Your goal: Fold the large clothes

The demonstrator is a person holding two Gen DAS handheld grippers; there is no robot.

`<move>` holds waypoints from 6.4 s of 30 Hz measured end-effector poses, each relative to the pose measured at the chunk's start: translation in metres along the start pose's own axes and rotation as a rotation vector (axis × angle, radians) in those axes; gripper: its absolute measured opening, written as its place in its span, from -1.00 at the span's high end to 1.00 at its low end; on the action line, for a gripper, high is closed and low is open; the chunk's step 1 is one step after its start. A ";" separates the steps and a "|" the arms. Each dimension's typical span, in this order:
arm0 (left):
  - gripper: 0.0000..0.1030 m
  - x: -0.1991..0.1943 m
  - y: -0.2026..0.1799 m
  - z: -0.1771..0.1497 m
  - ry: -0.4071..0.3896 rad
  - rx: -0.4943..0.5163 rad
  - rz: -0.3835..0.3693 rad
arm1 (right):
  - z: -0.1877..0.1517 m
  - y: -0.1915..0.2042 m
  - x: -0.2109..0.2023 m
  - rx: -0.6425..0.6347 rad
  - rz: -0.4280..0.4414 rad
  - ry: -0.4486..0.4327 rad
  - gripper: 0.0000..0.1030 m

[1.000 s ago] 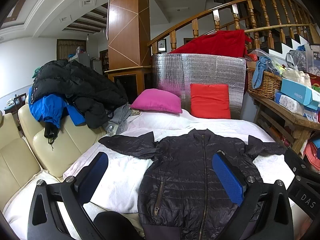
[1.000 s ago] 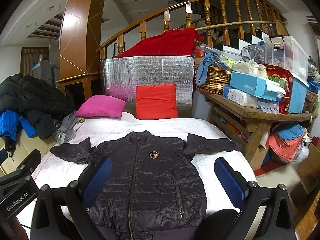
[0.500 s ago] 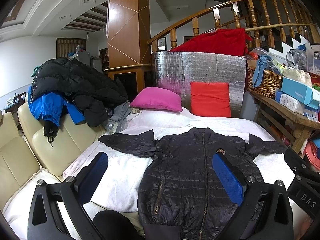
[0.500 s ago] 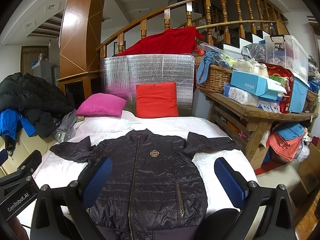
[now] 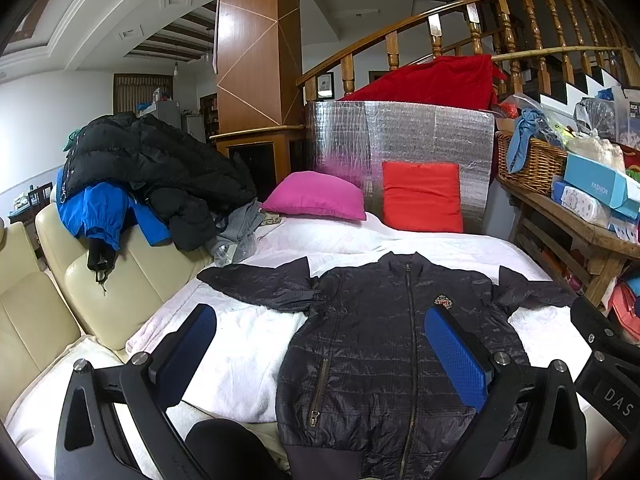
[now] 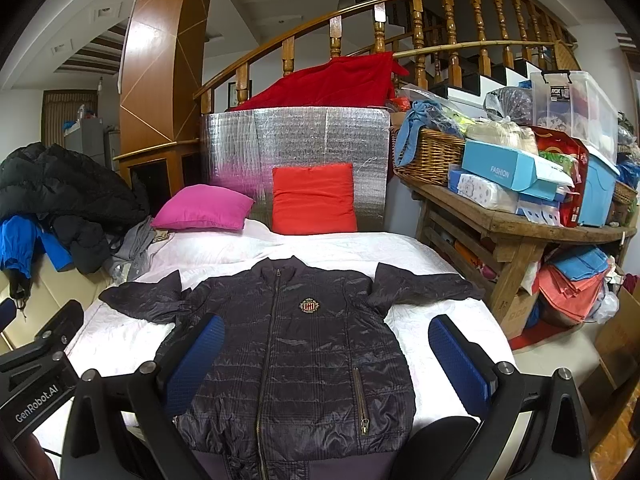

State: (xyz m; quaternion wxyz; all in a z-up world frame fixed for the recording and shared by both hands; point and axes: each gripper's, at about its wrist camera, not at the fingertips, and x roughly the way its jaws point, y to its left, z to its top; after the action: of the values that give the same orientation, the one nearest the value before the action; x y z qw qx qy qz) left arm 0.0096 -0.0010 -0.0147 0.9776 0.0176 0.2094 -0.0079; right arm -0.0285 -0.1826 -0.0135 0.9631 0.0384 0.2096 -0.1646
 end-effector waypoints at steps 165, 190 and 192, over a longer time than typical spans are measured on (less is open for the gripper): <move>-1.00 0.325 0.043 -0.047 0.256 -0.064 0.090 | -0.014 0.107 0.454 0.278 0.882 0.557 -0.65; -0.27 0.407 -0.040 -0.100 0.616 -0.048 -0.202 | -0.050 -0.169 0.536 0.503 0.337 0.479 -0.61; -0.27 0.407 -0.041 -0.098 0.587 -0.049 -0.204 | -0.053 -0.162 0.544 0.477 0.345 0.508 -0.37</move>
State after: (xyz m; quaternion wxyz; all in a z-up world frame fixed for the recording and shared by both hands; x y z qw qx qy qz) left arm 0.3403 -0.0421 -0.2720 0.8696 -0.0255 0.4837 -0.0955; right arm 0.3635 -0.4918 -0.2893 0.8581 0.3355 0.3877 -0.0293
